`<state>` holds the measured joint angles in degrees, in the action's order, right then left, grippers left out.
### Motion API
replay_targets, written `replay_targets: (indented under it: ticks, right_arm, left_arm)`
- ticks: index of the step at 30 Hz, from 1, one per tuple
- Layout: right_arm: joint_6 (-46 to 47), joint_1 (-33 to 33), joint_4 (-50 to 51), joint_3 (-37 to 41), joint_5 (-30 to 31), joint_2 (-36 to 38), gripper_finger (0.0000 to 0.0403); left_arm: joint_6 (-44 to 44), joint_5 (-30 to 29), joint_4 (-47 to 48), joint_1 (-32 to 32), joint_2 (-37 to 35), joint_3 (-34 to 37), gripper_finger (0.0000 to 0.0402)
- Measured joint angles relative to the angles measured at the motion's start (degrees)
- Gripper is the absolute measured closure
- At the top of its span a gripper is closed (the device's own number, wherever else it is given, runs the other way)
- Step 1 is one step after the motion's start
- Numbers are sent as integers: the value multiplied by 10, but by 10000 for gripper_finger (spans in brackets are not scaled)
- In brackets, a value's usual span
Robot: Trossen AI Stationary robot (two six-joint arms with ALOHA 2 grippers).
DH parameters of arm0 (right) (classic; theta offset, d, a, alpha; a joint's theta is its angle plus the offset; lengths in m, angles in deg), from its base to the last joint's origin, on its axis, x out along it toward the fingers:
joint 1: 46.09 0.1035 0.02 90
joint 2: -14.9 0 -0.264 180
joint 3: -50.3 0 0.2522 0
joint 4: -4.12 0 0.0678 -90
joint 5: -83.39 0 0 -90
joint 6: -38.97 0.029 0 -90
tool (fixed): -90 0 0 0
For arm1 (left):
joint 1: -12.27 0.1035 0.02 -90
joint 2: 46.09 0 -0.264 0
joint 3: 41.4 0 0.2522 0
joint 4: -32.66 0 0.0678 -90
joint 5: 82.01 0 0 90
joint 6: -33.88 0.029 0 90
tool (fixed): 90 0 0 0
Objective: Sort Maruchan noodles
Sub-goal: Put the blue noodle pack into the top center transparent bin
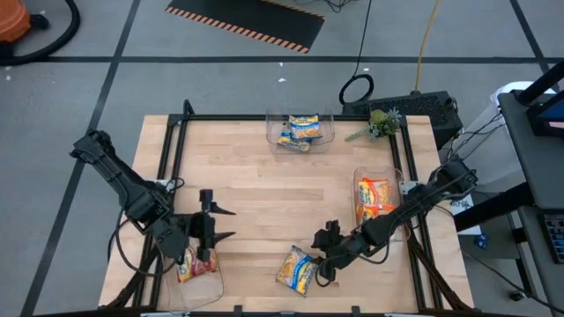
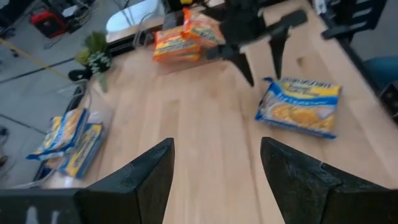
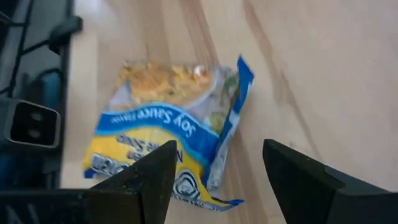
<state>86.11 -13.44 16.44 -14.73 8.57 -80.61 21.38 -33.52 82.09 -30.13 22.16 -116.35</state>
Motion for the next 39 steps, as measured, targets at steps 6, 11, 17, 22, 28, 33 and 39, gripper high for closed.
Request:
replay_targets:
  ticks: [6,11,17,22,28,33,39]
  right_arm:
    - [17,0,-7,0,-2,-37,172]
    - [23,0,-6,0,-4,-39,173]
    - [12,0,-5,0,-4,-36,211]
    - [-18,0,-5,0,-4,-36,277]
    - [-58,-2,-5,0,-4,-36,364]
    - [-107,-19,-9,0,-3,-36,396]
    - [-198,-64,-34,1,-2,-36,401]
  left_arm:
    - [8,25,-9,0,0,1,158]
    - [8,26,-8,0,0,1,158]
    - [4,26,-23,0,0,14,158]
    - [16,27,-85,0,0,70,158]
    - [20,27,-152,2,0,135,158]
    - [23,25,-191,29,0,142,158]
    - [38,48,-271,95,0,142,158]
